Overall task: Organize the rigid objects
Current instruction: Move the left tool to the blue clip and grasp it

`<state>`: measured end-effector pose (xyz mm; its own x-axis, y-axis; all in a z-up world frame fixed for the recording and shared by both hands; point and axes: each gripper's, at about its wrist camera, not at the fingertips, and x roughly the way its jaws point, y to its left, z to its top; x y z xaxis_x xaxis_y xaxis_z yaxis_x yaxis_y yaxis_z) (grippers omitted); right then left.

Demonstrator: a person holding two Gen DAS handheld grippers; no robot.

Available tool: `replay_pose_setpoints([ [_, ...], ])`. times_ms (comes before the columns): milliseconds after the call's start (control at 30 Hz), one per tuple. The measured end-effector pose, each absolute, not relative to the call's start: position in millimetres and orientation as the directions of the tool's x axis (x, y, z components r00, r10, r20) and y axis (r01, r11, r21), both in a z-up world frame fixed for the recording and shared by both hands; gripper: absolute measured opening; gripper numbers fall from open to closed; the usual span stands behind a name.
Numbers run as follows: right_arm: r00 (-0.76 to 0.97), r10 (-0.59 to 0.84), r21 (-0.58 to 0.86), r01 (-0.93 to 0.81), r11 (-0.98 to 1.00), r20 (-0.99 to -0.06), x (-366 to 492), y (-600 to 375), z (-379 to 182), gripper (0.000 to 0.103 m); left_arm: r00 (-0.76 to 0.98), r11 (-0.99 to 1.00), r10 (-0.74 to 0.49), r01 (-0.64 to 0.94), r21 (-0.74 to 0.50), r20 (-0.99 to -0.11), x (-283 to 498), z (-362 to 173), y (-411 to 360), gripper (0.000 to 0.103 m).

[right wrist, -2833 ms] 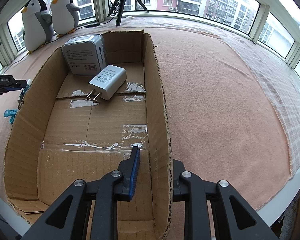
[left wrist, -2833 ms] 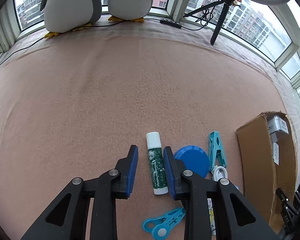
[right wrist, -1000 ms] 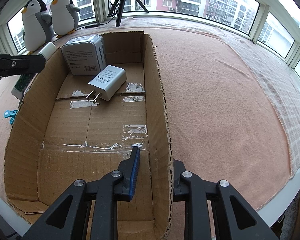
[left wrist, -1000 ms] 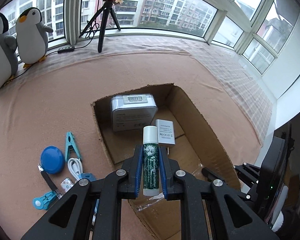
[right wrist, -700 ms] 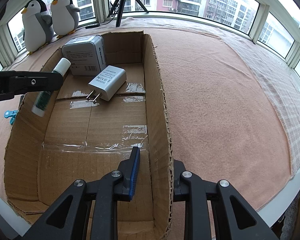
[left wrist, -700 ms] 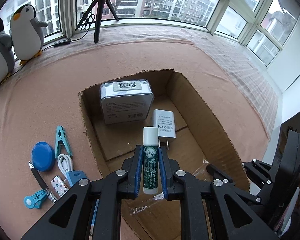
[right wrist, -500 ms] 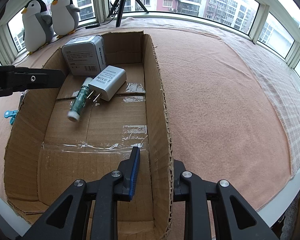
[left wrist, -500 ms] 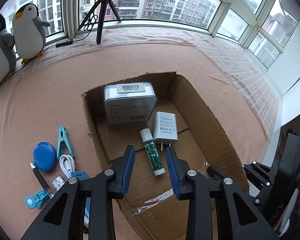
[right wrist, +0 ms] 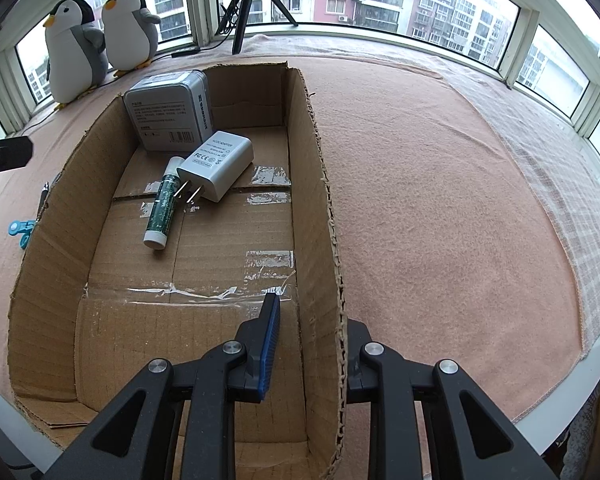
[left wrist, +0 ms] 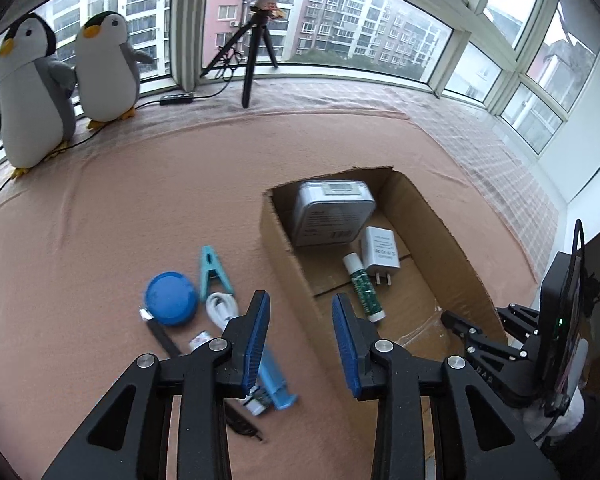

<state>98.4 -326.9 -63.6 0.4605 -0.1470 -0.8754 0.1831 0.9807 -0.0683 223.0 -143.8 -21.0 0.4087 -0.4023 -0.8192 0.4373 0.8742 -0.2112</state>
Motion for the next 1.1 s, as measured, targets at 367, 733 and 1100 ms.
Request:
replay_pose_setpoints([
  [367,0.458,-0.151,-0.073,0.183,0.98,-0.876,98.4,-327.6,-63.9,0.022,0.419,0.92,-0.319,0.352,-0.172,-0.85,216.1,-30.8,-28.8,0.036],
  [733,0.455,-0.154,-0.078,0.183,0.98,-0.877,99.5,-328.1,-64.0,0.022,0.33,0.881,-0.262,0.466,-0.085,-0.907,203.0,-91.2,-43.5,0.038],
  [1100,0.455,-0.157,-0.079,0.185,0.98,-0.876,99.4,-329.5,-65.4,0.022,0.348,0.888,-0.242,0.456,-0.062,-0.906,225.9,-100.9,-44.8,0.048],
])
